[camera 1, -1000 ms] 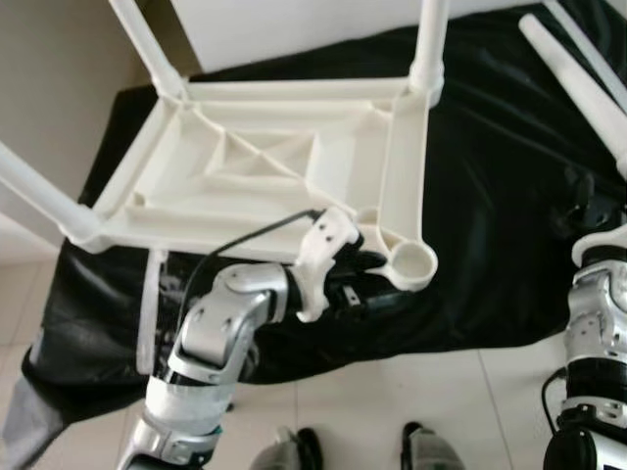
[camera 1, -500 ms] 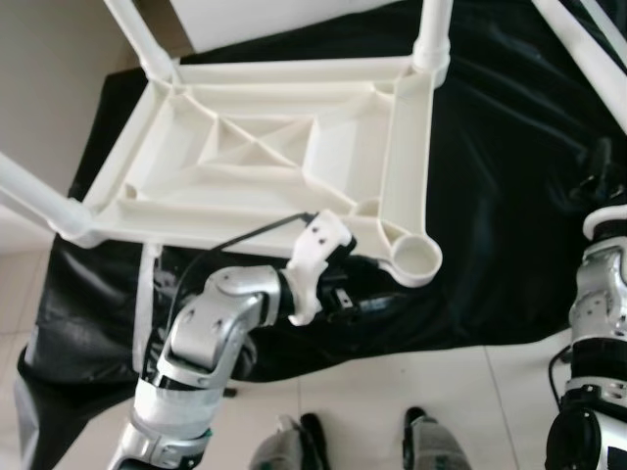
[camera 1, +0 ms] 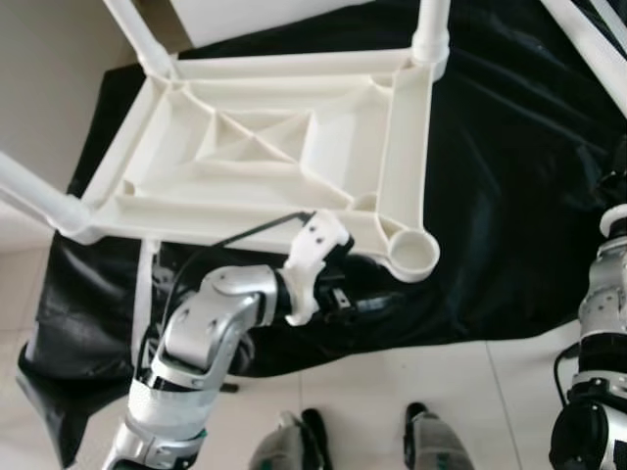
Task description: Building children table
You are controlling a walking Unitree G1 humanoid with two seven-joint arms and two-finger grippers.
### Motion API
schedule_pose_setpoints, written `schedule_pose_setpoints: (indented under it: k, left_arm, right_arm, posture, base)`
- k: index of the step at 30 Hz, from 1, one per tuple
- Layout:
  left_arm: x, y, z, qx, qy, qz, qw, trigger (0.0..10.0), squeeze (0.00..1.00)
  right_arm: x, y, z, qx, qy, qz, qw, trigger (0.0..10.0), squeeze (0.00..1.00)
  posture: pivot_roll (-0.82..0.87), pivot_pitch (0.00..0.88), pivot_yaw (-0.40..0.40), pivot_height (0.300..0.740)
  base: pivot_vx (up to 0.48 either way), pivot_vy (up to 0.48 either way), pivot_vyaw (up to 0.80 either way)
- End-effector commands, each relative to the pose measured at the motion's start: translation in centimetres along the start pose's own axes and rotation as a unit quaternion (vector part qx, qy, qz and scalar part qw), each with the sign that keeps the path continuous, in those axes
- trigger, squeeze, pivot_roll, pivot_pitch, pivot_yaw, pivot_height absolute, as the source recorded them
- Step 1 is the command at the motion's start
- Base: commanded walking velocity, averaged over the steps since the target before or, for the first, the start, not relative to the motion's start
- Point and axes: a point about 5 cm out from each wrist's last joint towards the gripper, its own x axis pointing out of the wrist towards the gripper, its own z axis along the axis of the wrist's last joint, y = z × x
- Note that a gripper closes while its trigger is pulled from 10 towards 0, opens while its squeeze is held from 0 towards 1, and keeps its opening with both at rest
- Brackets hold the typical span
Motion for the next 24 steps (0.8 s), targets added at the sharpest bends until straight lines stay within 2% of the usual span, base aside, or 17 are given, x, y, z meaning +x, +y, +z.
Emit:
schedule_pose_setpoints:
  k: [1,12,17,18,20,21,22,24]
  left_arm:
    - [-0.3,-0.2,-0.4,-0.009,0.006,-0.002,1.0,10.0,0.0]
    - [-0.2,-0.2,-0.3,-0.01,0.008,-0.002,1.0,10.0,0.0]
    - [-0.2,-0.2,-0.3,-0.01,0.008,-0.002,1.0,10.0,0.0]
    - [-0.1,-0.3,-0.2,-0.01,0.008,-0.003,1.0,10.0,0.0]
    - [-0.1,-0.3,-0.2,-0.01,0.007,-0.004,1.0,10.0,0.0]
    - [-0.1,-0.4,-0.2,-0.009,0.008,-0.004,1.0,10.0,0.0]
    - [0.0,-0.4,-0.2,-0.009,0.007,-0.004,1.0,10.0,0.0]
    - [0.0,-0.4,-0.3,-0.009,0.007,-0.005,1.0,10.0,0.0]
  right_arm:
    - [-0.5,-0.1,-0.7,0.006,0.006,-0.007,1.0,10.0,0.0]
    - [0.8,-0.3,-0.2,0.014,0.019,0.008,1.0,10.0,0.0]
    - [1.4,-0.3,-0.2,0.001,0.034,0.013,0.999,10.0,0.0]
    - [2.1,0.1,0.0,-0.003,0.045,0.028,0.999,10.0,0.0]
    - [2.5,0.4,-0.1,-0.015,0.058,0.038,0.997,8.9,0.0]
    - [2.6,0.5,-0.3,-0.03,0.067,0.039,0.997,5.4,0.0]
    - [2.7,0.6,-0.5,-0.038,0.08,0.041,0.995,4.7,0.0]
    - [2.8,0.7,-0.7,-0.043,0.087,0.043,0.994,4.7,0.0]
  posture:
    - [-0.01,0.295,0.203,0.74]
    - [-0.01,0.293,0.204,0.74]
    - [-0.01,0.29,0.205,0.74]
    - [-0.01,0.278,0.202,0.74]
    - [-0.01,0.275,0.201,0.74]
    - [-0.02,0.273,0.2,0.74]
    - [-0.02,0.268,0.198,0.74]
    - [-0.02,0.268,0.198,0.74]
  base:
    - [0.0,0.0,0.0]
    - [0.0,0.0,0.0]
    - [0.0,0.0,0.0]
    - [0.0,0.0,0.0]
    - [0.0,0.0,0.0]
    - [0.0,0.0,0.0]
    - [0.0,0.0,0.0]
    - [0.0,0.0,0.0]
